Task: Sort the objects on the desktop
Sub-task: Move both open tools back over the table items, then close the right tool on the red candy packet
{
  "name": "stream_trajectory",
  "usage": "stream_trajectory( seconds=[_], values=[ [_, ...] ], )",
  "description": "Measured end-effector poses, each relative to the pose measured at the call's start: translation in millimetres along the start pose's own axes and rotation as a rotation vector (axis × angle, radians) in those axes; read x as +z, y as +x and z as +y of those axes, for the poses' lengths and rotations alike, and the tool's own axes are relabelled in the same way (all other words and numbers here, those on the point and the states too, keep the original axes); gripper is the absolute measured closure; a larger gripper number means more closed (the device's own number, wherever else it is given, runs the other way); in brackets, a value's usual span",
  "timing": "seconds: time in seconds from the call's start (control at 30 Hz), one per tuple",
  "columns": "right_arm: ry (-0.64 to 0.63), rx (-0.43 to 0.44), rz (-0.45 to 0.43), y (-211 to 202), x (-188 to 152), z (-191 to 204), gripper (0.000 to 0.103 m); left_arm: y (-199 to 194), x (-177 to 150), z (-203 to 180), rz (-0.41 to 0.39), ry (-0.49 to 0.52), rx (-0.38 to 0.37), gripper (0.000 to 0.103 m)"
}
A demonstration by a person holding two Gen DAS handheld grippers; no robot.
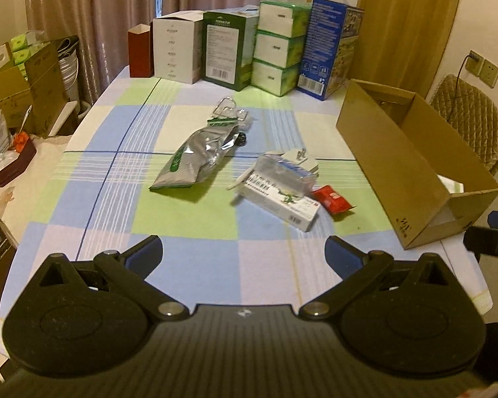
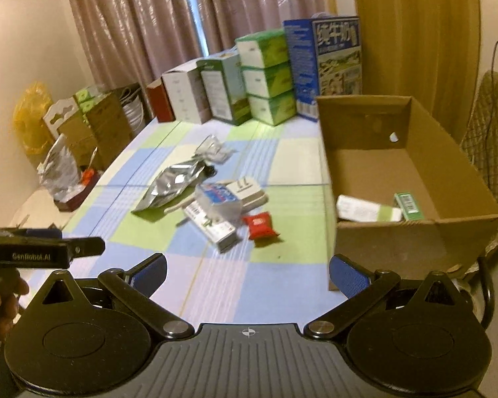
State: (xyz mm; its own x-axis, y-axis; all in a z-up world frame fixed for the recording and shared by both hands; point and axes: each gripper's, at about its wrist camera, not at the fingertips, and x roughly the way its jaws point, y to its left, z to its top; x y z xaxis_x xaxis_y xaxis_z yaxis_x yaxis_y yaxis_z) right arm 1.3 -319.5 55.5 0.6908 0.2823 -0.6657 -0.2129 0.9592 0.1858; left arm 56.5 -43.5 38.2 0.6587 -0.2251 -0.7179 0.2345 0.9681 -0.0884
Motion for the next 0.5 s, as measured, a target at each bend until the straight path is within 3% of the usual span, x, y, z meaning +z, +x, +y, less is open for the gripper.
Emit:
stream_trajectory(
  seconds=[0.4, 0.5],
  values=[
    [-0.060, 0.025, 0.018, 42, -11, 17, 0.002, 26, -2, 16, 0.020, -0.009, 0.013, 0.001],
    [-0.081, 0.030, 0.019, 58, -11, 19, 0.010, 38, -1, 20, 0.030, -0.015, 0.015, 0.001]
  ],
)
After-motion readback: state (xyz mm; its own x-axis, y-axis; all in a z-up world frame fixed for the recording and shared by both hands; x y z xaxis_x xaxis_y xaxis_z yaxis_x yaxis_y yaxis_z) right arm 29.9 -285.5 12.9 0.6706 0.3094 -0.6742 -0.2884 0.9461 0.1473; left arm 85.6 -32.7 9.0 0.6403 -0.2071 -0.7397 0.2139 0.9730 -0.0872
